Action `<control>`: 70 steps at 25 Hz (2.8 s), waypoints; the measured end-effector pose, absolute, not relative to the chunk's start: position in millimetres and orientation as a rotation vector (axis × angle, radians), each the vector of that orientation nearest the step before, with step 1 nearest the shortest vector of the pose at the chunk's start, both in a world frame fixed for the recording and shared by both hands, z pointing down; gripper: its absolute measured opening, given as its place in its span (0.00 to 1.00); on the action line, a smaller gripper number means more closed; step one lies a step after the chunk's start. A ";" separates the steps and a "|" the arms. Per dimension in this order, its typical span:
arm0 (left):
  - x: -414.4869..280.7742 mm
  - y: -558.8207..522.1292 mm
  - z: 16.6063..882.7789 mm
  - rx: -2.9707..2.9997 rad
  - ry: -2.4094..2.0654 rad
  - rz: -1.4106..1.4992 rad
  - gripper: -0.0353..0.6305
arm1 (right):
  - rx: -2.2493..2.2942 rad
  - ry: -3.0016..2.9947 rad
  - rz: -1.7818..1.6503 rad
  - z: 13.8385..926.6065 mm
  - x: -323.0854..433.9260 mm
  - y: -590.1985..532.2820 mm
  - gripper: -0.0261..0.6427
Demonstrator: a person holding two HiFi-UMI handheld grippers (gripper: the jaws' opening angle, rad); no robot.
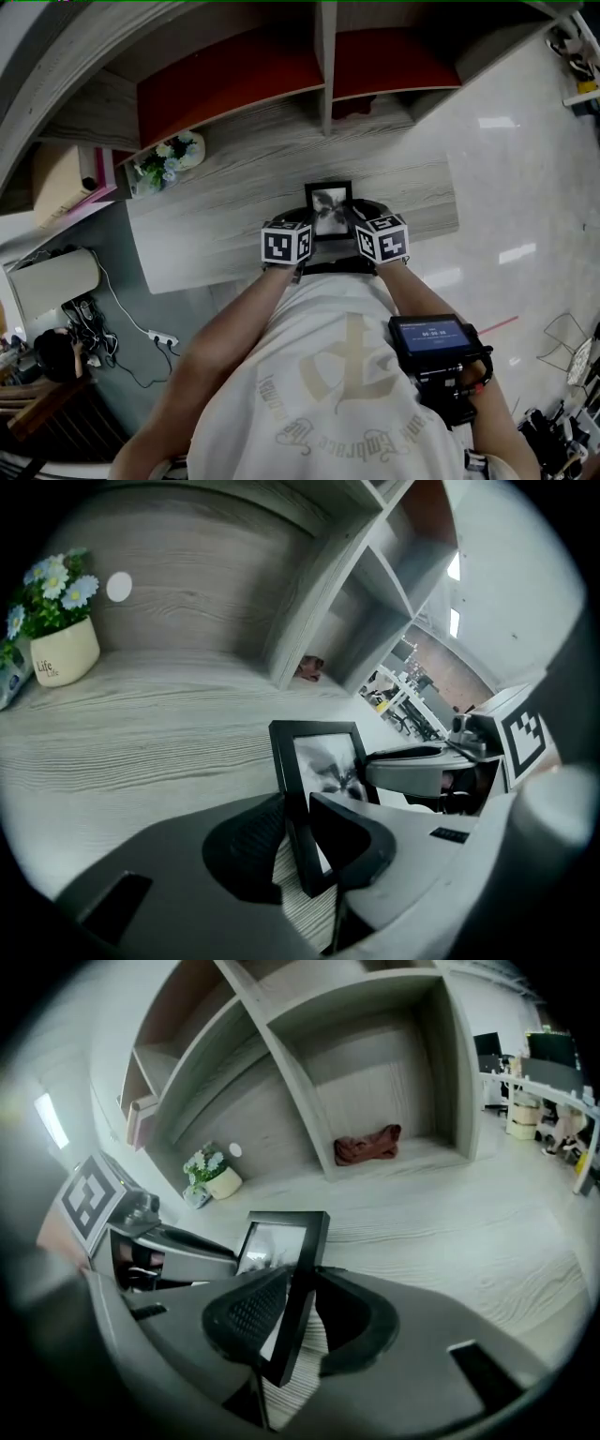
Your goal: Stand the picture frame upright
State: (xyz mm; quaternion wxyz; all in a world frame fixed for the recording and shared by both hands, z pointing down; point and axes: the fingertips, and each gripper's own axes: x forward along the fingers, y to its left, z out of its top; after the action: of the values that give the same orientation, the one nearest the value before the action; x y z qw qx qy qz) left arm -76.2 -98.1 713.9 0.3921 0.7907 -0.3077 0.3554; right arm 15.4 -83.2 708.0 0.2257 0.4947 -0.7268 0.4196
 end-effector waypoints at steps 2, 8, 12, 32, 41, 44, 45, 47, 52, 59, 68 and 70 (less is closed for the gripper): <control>-71.4 -100.4 709.5 2.039 -0.786 0.880 0.18 | 1.380 -2.015 1.149 706.2 19.1 -84.3 0.19; -67.2 -94.9 699.0 2.089 -0.795 0.870 0.17 | 1.419 -2.037 1.107 693.0 24.8 -78.5 0.19; -61.5 -95.1 694.2 2.110 -0.784 0.848 0.17 | 1.420 -2.054 1.062 684.7 28.5 -77.6 0.19; -38.5 -113.8 662.6 2.152 -0.869 0.793 0.15 | 1.353 -2.127 0.942 655.5 53.6 -99.5 0.19; -28.3 -137.8 658.5 2.118 -0.950 0.754 0.15 | 1.287 -2.163 0.907 649.5 63.8 -128.6 0.18; -26.2 -149.1 658.0 2.106 -0.982 0.749 0.15 | 1.272 -2.180 0.896 647.4 66.1 -141.9 0.18; -25.4 -152.9 657.4 2.104 -0.993 0.746 0.15 | 1.266 -2.185 0.892 646.9 66.7 -146.0 0.18; -24.7 -160.9 656.4 2.100 -1.015 0.743 0.15 | 1.255 -2.195 0.886 646.2 67.6 -154.6 0.18; -26.2 -183.5 654.3 2.087 -1.060 0.729 0.15 | 1.244 -2.214 0.874 645.0 66.9 -178.8 0.18; -28.5 -215.2 655.5 2.083 -1.107 0.752 0.15 | 1.240 -2.230 0.865 647.1 65.3 -207.9 0.18; -28.6 -234.5 656.0 2.092 -1.129 0.736 0.15 | 1.240 -2.243 0.833 648.1 66.0 -224.9 0.17; -27.6 -237.6 656.2 2.089 -1.131 0.734 0.15 | 1.244 -2.244 0.832 647.8 67.3 -228.8 0.17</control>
State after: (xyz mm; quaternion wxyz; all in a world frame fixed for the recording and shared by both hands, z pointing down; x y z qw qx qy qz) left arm -27.6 -237.6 656.2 0.3219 0.7955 -0.4307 0.2794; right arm 67.3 -228.8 647.8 0.2201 0.4499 -0.8116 0.3009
